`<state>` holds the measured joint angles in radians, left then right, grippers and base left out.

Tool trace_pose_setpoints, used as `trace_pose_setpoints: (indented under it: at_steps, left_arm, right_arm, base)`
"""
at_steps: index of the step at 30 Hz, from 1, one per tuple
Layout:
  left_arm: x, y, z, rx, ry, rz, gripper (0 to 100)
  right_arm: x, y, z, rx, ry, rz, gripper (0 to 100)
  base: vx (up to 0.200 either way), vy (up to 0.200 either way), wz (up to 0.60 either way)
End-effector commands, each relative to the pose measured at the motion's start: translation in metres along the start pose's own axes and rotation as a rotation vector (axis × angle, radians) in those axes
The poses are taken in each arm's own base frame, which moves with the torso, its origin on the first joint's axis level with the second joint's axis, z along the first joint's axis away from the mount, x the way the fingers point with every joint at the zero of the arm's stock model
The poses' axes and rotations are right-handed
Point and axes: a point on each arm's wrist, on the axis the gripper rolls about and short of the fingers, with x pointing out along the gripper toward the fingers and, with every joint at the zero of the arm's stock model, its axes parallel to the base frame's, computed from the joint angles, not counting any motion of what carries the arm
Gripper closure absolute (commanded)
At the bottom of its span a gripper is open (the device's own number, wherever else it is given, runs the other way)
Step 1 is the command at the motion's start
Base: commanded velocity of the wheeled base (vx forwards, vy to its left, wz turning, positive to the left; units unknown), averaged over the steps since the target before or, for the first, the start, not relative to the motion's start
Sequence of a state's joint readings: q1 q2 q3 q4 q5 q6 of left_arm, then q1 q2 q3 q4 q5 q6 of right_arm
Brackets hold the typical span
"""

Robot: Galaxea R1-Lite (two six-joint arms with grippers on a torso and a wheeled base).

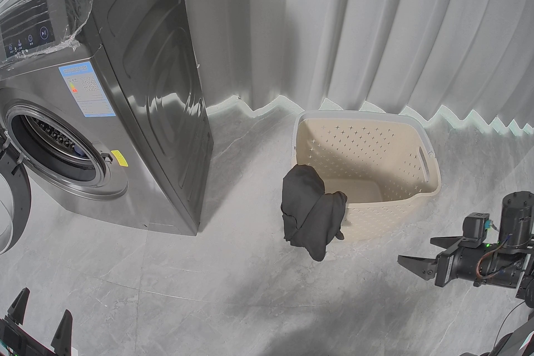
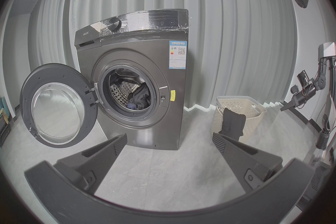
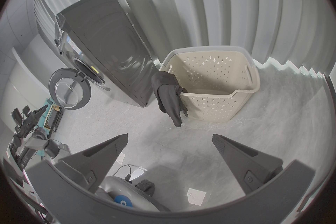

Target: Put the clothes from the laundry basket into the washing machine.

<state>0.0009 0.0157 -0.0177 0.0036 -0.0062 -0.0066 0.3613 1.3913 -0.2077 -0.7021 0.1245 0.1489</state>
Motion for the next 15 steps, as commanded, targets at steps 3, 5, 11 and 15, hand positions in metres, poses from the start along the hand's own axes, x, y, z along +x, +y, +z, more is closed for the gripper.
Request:
trace_pose_setpoints:
  at_steps: [3,5,11,15]
  left_arm:
    - [0.0,0.0,-0.005,-0.006,0.0,0.002,0]
    - [0.0,0.0,-0.005,-0.006,0.0,0.002,0]
    - [0.0,0.0,-0.005,-0.009,0.0,0.004,0]
    - [0.0,0.0,-0.005,-0.009,0.0,0.002,0]
  right_arm:
    - [0.045,0.006,-0.018,0.028,0.134,-0.007,0]
    - [0.052,0.007,-0.019,0.026,0.134,-0.001,0]
    - [0.078,0.012,-0.022,0.018,0.106,0.028,0]
    - [0.097,0.018,-0.026,0.008,0.087,0.056,0]
  base:
    - [0.0,0.0,0.0]
    - [0.0,0.0,0.0]
    - [0.0,0.0,0.0]
    - [0.0,0.0,0.0]
